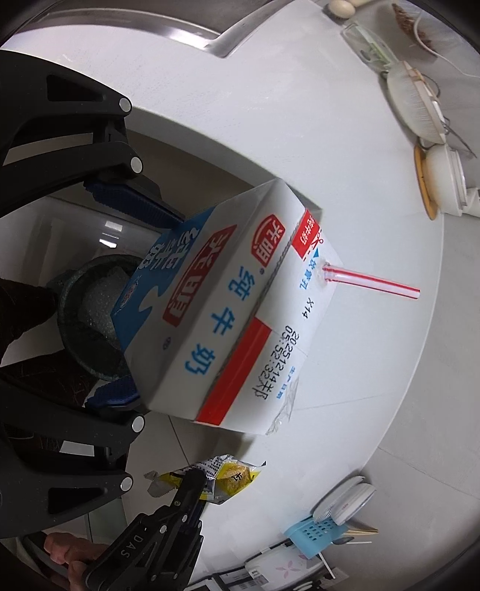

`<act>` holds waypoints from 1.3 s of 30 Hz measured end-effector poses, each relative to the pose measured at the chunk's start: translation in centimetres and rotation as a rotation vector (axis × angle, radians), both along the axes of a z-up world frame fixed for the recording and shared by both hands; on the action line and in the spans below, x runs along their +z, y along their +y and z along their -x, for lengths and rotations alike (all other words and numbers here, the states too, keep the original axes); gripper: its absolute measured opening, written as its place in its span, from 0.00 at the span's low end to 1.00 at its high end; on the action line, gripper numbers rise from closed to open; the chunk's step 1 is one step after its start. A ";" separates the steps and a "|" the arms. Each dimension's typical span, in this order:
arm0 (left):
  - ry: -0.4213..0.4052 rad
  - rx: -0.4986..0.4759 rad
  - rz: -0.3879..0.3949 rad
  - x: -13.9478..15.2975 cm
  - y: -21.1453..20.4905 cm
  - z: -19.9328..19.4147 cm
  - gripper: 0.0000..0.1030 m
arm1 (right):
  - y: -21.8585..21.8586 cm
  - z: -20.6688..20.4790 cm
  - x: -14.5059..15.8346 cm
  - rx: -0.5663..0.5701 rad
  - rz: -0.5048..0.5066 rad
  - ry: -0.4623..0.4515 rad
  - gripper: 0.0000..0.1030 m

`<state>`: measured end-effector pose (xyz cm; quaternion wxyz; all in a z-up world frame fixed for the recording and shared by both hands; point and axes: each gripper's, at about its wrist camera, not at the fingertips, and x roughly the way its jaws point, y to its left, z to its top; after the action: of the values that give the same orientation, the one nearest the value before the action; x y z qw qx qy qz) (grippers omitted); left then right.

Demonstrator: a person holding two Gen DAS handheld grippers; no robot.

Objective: Collect trash
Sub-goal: 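Carry the milk carton and yellow wrapper down over the wastebasket, then open the right tool to drop the wrapper while the left tool drops the carton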

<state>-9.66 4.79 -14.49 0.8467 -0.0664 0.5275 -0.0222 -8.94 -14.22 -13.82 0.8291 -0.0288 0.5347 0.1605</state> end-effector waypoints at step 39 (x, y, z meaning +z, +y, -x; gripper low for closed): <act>0.164 0.018 -0.001 -10.2 -1.2 0.4 0.70 | 2.0 0.8 -13.2 0.098 -0.046 0.209 0.29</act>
<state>-10.05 3.61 -24.71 0.8008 -0.0723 0.5945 -0.0085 -9.73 -12.21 -27.01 0.7604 -0.0190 0.6125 0.2154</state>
